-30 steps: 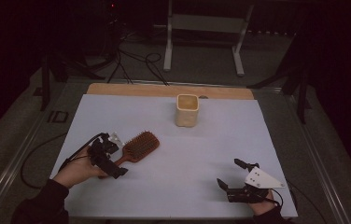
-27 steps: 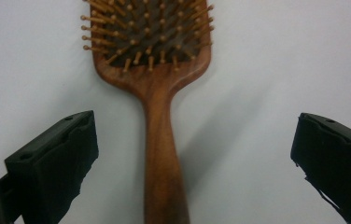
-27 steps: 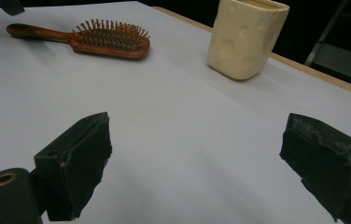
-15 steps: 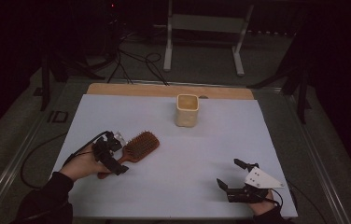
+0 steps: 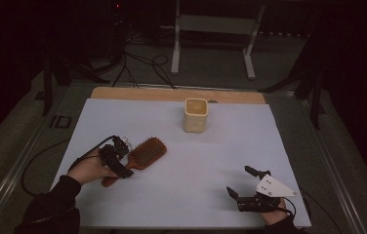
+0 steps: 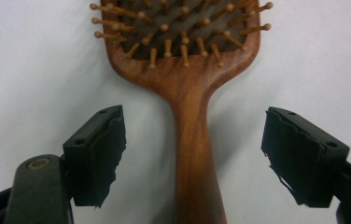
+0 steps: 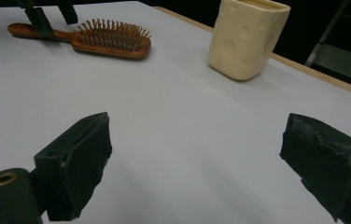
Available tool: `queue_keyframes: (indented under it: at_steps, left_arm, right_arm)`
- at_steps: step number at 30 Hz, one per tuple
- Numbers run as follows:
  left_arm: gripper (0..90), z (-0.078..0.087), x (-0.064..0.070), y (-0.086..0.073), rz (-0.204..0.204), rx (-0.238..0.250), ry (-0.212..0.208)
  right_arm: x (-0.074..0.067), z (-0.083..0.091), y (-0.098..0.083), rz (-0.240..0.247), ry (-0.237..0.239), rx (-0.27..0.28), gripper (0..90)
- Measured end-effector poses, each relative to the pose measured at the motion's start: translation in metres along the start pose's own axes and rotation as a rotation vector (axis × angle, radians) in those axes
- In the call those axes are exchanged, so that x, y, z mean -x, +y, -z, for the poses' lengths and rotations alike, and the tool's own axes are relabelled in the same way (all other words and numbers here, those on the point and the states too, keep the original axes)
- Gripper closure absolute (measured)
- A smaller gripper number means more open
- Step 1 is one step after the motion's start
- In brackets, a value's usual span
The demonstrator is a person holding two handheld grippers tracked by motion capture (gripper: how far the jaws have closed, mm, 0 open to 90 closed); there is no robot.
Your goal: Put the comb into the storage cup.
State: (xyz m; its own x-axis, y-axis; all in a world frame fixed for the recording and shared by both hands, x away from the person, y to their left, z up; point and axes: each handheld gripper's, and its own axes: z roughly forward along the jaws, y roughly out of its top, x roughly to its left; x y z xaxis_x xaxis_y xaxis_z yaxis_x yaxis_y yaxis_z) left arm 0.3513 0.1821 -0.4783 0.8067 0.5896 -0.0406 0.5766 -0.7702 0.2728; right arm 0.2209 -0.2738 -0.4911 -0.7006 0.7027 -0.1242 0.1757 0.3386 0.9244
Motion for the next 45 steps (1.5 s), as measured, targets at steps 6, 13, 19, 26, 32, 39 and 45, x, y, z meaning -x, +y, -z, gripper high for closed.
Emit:
queue_keyframes:
  at_steps: [6,13,19,26,32,39,45]
  left_arm:
    - [41.9,-0.003,-0.001,0.003,-0.020,-0.037,0.011]
    - [51.8,-0.007,-0.003,0.006,-0.029,-0.077,0.012]
    - [58.6,-0.012,-0.002,0.011,-0.037,-0.115,0.015]
    - [63.6,-0.014,-0.001,0.016,-0.033,-0.150,0.012]
    - [68.6,-0.015,-0.003,0.018,-0.032,-0.164,-0.001]
    - [72.6,-0.016,-0.003,0.019,-0.014,-0.173,0.005]
    - [73.2,-0.016,-0.002,0.018,0.000,-0.157,0.013]
  right_arm:
    - [0.000,0.000,0.000,0.002,0.001,-0.001,8.3]
    - [0.000,0.000,0.000,0.001,0.002,0.000,8.3]
    - [0.000,0.000,0.000,0.001,0.002,0.000,8.3]
    - [0.000,0.001,0.000,0.001,0.003,0.000,8.3]
    - [0.000,0.000,0.000,0.002,0.005,-0.001,8.3]
    - [-0.001,0.000,0.000,0.005,0.008,-0.003,8.3]
    - [-0.001,0.000,0.000,0.002,0.006,-0.003,8.3]
